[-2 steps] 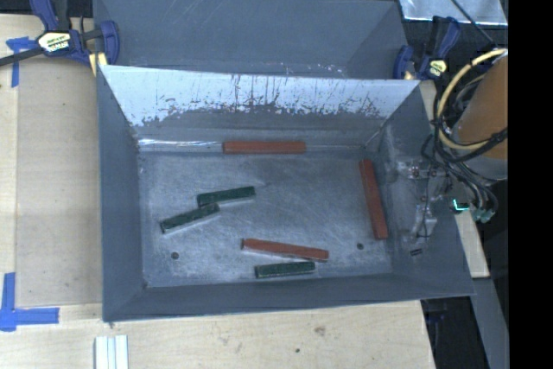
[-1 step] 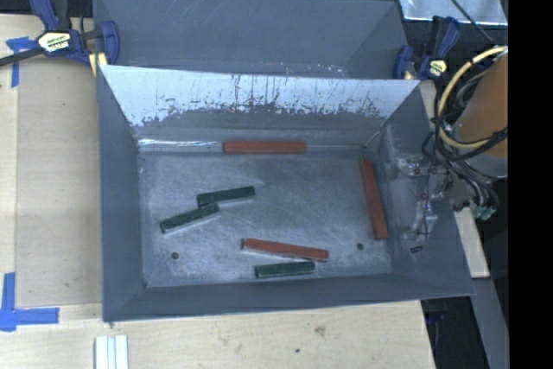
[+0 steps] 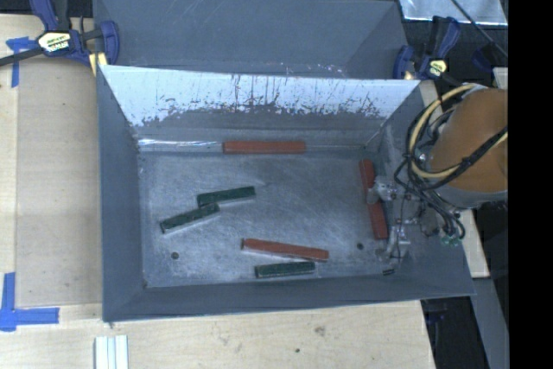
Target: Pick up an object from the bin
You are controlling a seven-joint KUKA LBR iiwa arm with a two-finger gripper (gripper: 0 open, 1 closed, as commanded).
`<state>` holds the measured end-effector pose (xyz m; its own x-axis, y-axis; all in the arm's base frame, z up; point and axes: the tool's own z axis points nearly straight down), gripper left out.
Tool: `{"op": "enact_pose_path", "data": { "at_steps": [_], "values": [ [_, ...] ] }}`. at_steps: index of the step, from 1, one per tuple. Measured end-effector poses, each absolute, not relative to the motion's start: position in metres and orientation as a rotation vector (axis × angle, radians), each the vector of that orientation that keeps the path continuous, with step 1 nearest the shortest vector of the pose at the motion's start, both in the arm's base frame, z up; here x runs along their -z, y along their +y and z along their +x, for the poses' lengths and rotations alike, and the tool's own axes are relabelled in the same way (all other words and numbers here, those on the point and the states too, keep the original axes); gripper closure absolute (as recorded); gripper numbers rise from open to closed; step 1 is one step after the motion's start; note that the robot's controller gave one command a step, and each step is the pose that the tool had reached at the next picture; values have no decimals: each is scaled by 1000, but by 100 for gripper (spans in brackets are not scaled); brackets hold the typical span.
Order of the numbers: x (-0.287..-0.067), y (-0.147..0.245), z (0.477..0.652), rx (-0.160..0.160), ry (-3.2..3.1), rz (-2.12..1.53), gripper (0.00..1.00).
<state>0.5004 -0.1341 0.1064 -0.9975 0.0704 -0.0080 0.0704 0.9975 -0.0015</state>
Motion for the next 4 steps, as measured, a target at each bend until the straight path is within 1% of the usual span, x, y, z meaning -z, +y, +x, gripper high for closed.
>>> {"op": "enact_pose_path", "data": {
  "at_steps": [1, 2, 3, 4],
  "values": [
    [-101, -90, 497, -1, 3148, 15, 0],
    [-130, -58, 500, 0, 3134, 18, 0],
    [-119, -37, 488, 1, 3136, -136, 0],
    [-80, -15, 489, 1, 3128, -256, 0]
  ]
}}
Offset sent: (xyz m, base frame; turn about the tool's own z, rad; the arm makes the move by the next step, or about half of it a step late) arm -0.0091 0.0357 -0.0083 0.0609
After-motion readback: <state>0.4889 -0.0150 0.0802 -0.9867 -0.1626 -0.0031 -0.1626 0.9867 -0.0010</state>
